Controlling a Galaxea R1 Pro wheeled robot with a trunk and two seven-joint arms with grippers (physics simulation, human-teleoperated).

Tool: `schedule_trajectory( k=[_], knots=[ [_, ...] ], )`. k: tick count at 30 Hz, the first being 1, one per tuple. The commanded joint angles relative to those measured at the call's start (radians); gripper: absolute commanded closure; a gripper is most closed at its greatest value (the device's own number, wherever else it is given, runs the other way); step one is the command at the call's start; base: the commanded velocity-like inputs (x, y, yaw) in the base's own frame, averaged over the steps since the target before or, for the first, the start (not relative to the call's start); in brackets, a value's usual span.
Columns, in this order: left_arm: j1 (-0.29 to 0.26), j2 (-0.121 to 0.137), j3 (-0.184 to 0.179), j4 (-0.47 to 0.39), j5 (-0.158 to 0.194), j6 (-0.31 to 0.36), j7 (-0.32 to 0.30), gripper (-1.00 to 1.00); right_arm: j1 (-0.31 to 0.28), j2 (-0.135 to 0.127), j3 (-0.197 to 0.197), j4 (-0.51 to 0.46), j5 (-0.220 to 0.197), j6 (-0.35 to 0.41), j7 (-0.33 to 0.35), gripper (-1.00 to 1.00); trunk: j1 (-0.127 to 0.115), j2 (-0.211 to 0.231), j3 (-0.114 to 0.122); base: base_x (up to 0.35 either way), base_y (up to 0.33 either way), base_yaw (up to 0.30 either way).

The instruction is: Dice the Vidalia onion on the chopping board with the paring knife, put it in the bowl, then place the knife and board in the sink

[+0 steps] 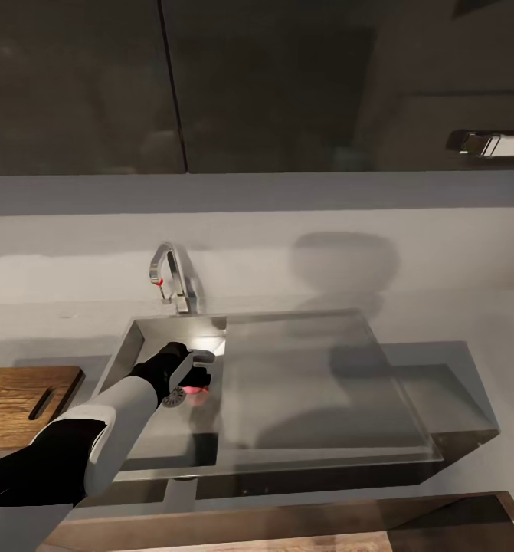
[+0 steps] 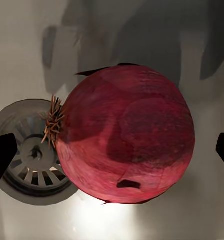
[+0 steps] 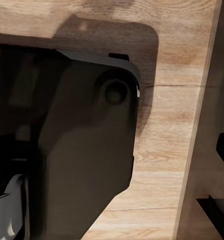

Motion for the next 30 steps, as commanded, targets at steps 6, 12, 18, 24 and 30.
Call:
schedule_trajectory(
  k=[6,12,18,24,30],
  knots=[
    [0.000,0.001,-0.004,0.000,-0.001,0.005,0.003,1.00,-0.001,-0.001,-0.008,0.001,0.011,-0.003,-0.004,-1.00,0.001,-0.002,-0.002,0.036,0.000,0.000],
    [0.000,0.001,-0.004,0.000,-0.002,0.005,0.003,1.00,-0.001,-0.001,-0.008,0.001,0.011,-0.003,-0.004,-1.00,0.001,-0.002,-0.002,0.012,0.000,0.000],
    [0.000,0.001,-0.004,-0.001,-0.002,0.005,0.002,1.00,-0.001,-0.001,-0.008,0.001,0.011,-0.003,-0.003,-1.00,0.001,-0.002,0.000,0.000,0.000,0.000],
    [0.000,0.001,-0.004,-0.018,-0.002,0.006,0.003,1.00,-0.001,-0.001,-0.008,0.001,0.011,-0.004,-0.003,-1.00,0.001,-0.002,0.009,0.000,0.000,0.000],
    [0.000,0.000,-0.002,-0.072,-0.001,0.015,0.006,1.00,-0.001,0.000,-0.008,0.000,0.011,-0.005,-0.003,-1.00,0.001,-0.002,0.018,0.000,0.000,0.000]
  ],
)
